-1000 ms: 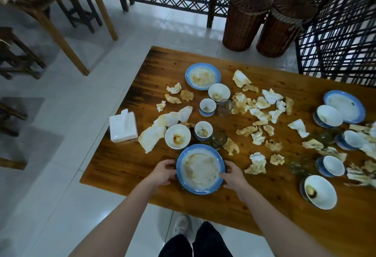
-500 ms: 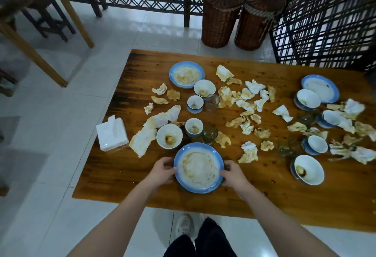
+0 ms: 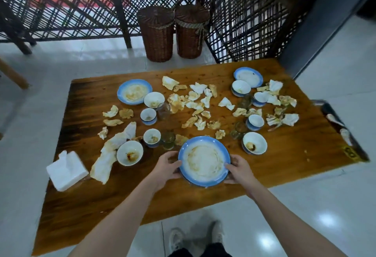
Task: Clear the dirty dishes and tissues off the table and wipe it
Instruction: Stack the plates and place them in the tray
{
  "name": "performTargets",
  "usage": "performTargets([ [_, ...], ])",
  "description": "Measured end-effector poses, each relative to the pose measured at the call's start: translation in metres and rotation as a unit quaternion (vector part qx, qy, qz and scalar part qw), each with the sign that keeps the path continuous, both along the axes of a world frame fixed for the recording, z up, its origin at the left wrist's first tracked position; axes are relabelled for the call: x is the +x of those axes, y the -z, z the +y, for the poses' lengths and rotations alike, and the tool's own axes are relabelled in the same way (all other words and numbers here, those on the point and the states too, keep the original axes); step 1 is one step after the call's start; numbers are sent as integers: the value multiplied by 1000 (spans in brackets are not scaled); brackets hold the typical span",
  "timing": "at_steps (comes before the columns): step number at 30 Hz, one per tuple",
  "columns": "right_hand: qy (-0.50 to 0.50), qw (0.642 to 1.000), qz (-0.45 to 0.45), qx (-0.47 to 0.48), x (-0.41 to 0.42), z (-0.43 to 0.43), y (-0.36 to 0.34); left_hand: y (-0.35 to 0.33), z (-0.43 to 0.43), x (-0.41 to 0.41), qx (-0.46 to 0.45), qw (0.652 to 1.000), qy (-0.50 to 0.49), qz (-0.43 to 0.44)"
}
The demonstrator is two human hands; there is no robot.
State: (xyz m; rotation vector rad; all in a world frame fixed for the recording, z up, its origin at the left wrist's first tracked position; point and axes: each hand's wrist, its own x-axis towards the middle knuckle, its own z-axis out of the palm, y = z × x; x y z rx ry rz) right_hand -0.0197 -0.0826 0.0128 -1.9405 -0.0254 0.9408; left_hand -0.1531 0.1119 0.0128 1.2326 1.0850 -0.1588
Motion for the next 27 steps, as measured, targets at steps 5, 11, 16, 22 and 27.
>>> performTargets([
  [5,79,996,-19,24,19,-53,-10,-16,-39,45,5,998,58,-22],
  [11,151,987,-28,42,43,-132,-14,-28,-108,98,17,993,109,-46],
  [16,193,978,-30,77,71,-208,-18,-30,-180,146,38,990,131,-47],
  [22,216,970,-42,101,116,-301,-19,-24,-270,199,31,987,140,-68],
  [27,220,969,-43,99,152,-362,-16,-20,-333,241,48,985,152,-72],
])
